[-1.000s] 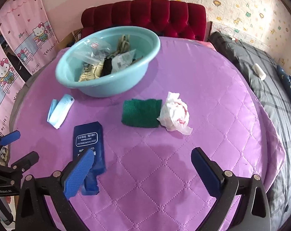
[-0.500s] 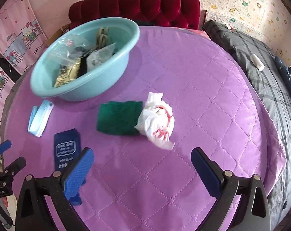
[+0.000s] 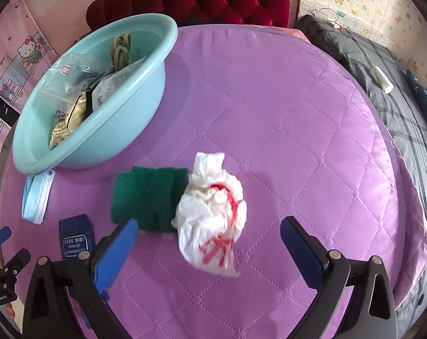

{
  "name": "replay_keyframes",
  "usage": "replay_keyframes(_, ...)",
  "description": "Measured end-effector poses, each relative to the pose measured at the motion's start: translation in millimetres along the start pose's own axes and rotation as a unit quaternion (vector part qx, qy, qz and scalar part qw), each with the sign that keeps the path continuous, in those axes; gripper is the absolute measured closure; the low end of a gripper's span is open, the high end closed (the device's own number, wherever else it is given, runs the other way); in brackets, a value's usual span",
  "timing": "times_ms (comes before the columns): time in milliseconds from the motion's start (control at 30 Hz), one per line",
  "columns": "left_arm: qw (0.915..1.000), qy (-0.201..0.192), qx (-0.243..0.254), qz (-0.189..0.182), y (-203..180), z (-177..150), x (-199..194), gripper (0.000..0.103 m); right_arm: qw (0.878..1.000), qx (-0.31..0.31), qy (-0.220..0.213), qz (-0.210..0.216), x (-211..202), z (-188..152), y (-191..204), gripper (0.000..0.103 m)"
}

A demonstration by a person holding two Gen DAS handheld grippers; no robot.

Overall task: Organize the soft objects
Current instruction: 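Grasp the white tissue with the right gripper while the left gripper grasps the light blue mask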

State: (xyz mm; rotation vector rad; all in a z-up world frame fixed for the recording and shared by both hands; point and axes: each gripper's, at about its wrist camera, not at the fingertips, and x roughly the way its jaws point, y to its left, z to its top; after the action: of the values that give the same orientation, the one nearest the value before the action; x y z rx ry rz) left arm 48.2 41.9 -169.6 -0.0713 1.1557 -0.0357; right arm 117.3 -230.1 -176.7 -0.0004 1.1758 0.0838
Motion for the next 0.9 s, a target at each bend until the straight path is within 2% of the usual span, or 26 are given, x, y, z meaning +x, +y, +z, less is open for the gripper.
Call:
replay_keyframes(33, 1.0000, 0.002, -0.002, 0.002, 1, 0, 1, 0.000, 1.000, -0.001, 0.002, 0.001, 2, 2, 0, 0.006)
replay_keyframes(100, 1.0000, 0.005, -0.006, 0.004, 3, 1, 5, 0.000, 1.000, -0.002, 0.006, 0.000, 8, 6, -1, 0.022)
replay_keyframes(133, 0.9999, 0.005, -0.008, 0.005, 4, 2, 6, 0.000, 1.000, -0.002, 0.009, 0.000, 11, 7, -1, 0.026)
replay_keyframes(167, 0.9999, 0.006, -0.011, 0.005, 5, 3, 8, 0.000, 1.000, -0.001, 0.012, -0.001, 13, 8, -1, 0.040)
replay_keyframes(200, 0.9999, 0.007, -0.012, 0.005, 7, 4, 9, 0.000, 1.000, -0.001, 0.012, -0.002, 14, 10, -2, 0.061)
replay_keyframes(233, 0.9999, 0.008, -0.014, 0.006, 8, 5, 11, 0.000, 1.000, -0.003, 0.012, -0.003, 14, 10, -1, 0.068)
replay_keyframes(300, 0.9998, 0.009, -0.020, 0.006, 9, 9, 15, 0.000, 1.000, -0.009, 0.006, 0.002, 10, 11, 1, 0.076)
replay_keyframes(400, 0.9996, 0.006, -0.026, 0.004, 12, 16, 18, 0.000, 1.000, -0.024, -0.003, -0.007, 4, 8, 6, 0.078)
replay_keyframes(700, 0.9995, 0.015, -0.029, 0.000, 14, 37, 38, 0.001, 1.000, -0.018, -0.009, -0.005, -8, 0, 6, 0.078)
replay_keyframes(800, 0.9995, 0.017, -0.027, 0.002, 12, 42, 42, 0.011, 1.000, -0.015, -0.009, -0.004, -14, -4, 9, 0.078)
replay_keyframes(900, 0.9994, 0.025, -0.024, 0.003, 12, 44, 46, 0.027, 1.000, -0.016, -0.011, -0.004, -17, -6, 12, 0.078)
